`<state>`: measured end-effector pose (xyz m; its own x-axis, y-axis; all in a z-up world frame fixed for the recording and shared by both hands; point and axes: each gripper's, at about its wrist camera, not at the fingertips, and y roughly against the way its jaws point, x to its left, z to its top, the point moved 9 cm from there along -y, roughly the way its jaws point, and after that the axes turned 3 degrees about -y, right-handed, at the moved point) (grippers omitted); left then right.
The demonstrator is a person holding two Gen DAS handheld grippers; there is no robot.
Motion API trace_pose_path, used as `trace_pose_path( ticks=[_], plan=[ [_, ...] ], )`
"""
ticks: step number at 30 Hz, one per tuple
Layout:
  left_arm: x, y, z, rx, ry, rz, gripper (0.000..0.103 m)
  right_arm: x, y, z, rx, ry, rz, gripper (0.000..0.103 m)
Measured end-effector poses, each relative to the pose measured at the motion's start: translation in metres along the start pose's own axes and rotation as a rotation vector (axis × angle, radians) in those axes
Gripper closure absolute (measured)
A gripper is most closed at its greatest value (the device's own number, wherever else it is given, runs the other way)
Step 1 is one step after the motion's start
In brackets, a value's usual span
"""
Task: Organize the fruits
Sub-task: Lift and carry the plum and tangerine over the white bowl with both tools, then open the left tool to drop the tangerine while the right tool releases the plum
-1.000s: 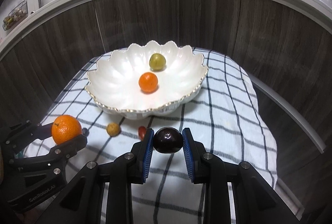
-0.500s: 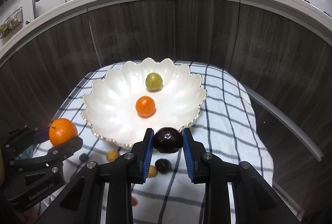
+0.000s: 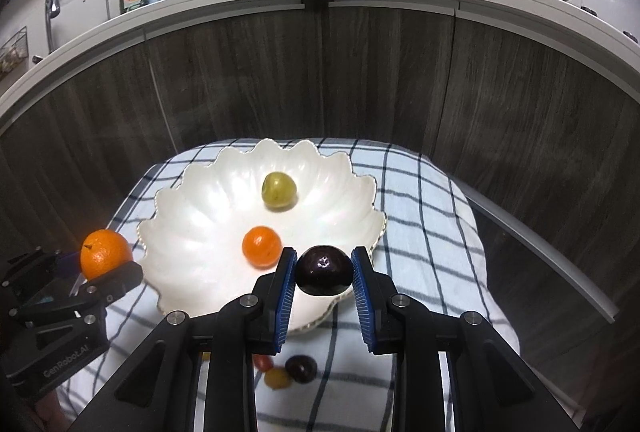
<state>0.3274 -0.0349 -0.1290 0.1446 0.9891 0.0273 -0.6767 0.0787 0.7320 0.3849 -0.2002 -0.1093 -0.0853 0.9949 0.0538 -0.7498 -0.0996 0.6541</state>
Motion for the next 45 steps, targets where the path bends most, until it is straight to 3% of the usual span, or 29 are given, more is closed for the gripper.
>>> trace_pose_path(
  ticks=[23,45],
  plan=[
    [0.019,-0.045,0.034,0.031,0.020,0.014,0.058,-0.004,-0.048,0.036,0.015,-0.019,-0.034,0.074],
    [0.032,-0.086,0.035,0.092,0.057,0.024,0.058,-0.012,-0.100,0.028,0.123,-0.079,-0.047,0.074]
  ],
)
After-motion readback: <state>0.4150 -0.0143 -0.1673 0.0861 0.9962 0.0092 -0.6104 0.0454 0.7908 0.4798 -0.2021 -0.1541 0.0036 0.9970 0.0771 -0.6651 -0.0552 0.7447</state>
